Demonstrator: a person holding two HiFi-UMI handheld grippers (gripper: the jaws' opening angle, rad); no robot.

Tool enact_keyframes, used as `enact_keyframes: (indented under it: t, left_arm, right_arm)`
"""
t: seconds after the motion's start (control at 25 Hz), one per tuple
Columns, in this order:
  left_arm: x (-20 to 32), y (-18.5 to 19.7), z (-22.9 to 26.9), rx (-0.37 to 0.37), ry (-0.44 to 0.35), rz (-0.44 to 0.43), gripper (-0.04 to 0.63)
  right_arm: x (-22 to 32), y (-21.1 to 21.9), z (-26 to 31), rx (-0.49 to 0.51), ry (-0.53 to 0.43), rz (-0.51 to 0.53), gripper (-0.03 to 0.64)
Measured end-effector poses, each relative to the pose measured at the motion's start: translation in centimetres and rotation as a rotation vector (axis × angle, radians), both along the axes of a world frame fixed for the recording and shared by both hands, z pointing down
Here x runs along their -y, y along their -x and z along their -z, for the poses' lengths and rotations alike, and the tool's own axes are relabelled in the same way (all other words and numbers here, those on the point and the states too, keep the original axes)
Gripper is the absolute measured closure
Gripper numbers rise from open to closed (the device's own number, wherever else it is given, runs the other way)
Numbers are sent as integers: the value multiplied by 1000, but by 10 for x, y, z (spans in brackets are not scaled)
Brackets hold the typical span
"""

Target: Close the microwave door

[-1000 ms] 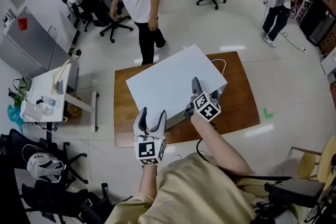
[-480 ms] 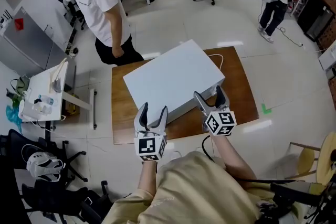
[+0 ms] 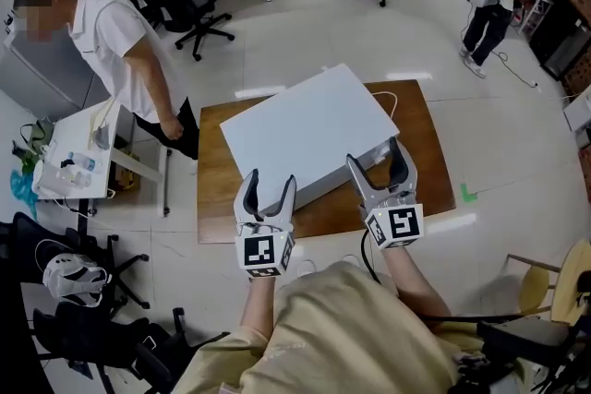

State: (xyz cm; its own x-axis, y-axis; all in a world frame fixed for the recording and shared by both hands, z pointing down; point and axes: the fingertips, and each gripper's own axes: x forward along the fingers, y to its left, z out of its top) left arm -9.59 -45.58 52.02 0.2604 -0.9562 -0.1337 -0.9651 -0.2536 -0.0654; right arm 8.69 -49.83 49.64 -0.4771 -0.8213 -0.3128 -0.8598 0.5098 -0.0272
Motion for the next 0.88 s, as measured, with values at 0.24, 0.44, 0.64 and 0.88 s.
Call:
enact_keyframes:
  t: [0.24, 0.44, 0.64, 0.88]
  left_arm:
    - [-2, 2, 1, 8, 0, 14, 305]
    - [0, 1, -4, 22, 5, 25, 305]
    - [-1, 4, -4, 58, -28, 50, 305]
    - [0, 10, -6, 16, -20, 56, 305]
  right_arm:
    - [-3, 11, 1, -10, 6, 34, 230]
    - [-1, 17, -5, -20, 10, 57, 232]
    - [-1, 24, -10, -21, 4, 85, 233]
    - [0, 33, -20, -36, 19, 93, 235]
